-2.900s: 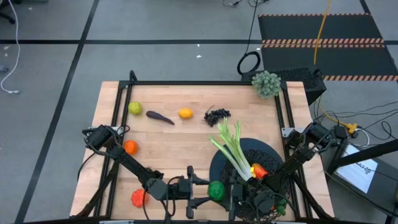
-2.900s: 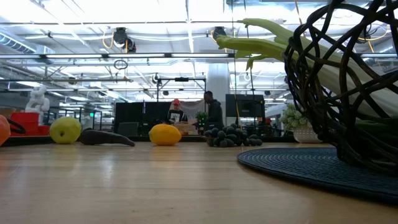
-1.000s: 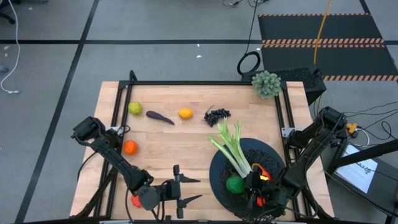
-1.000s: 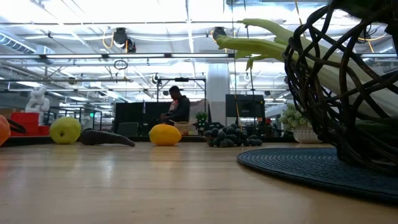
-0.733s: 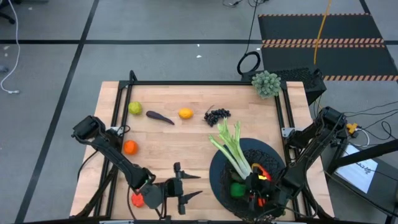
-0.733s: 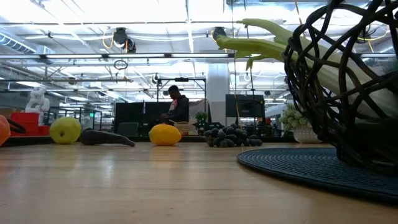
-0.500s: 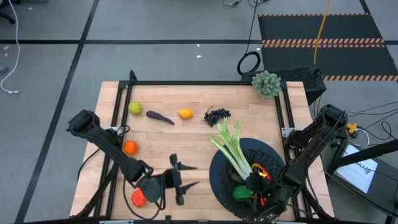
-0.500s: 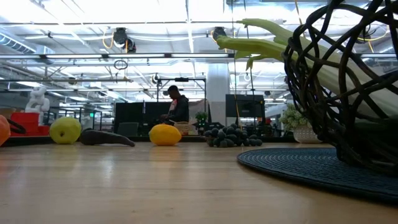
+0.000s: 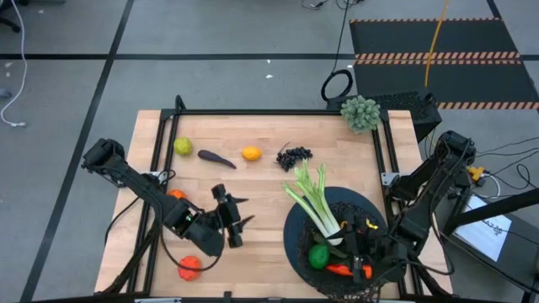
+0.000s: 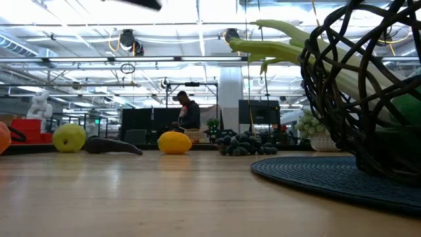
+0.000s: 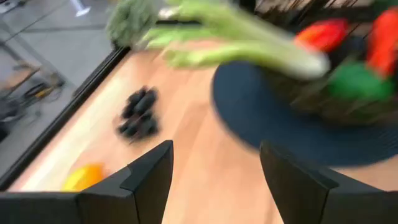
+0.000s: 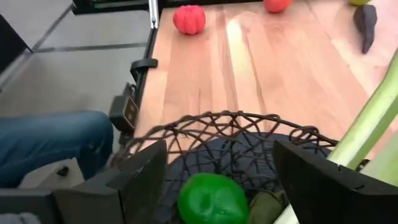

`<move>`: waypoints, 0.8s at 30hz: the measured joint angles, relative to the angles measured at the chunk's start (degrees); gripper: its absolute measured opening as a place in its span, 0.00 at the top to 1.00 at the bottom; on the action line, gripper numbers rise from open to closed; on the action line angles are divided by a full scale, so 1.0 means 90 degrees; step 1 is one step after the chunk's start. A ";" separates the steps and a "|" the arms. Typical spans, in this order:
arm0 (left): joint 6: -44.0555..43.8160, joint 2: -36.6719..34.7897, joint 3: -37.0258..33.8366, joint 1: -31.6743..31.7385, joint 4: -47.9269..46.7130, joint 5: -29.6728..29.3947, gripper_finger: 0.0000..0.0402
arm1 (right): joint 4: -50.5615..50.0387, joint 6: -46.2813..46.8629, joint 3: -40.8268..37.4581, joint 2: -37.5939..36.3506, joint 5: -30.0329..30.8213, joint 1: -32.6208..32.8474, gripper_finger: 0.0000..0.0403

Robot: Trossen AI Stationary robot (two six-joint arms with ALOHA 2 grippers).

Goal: Build produce basket
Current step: Put the orange into the wire basket

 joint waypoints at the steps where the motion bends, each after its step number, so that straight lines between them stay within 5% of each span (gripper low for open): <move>1: -0.0118 -0.0035 0.0000 0.0029 -0.0306 0.0021 0.40 | -0.0001 -0.0059 -0.0020 0.0002 -0.0003 0.0000 0.29; 9: -0.2114 -0.0175 0.0000 -0.0082 -0.2589 0.1822 0.40 | 0.0008 -0.0221 -0.0323 0.0004 0.0060 -0.0025 0.29; 16: -0.4370 -0.0166 0.0000 -0.0450 -0.5397 0.2188 0.40 | 0.0079 -0.0449 -0.0774 0.0006 0.0538 -0.0273 0.29; 19: -0.4370 -0.0160 0.0000 -0.0320 -0.6188 0.2798 0.40 | 0.0237 -0.0468 -0.0946 0.0006 0.0483 -0.0410 0.29; 24: -0.3052 -0.0151 0.0000 0.0147 -0.6266 0.3753 0.40 | 0.0260 -0.0581 -0.0993 0.0006 0.0480 -0.0584 0.29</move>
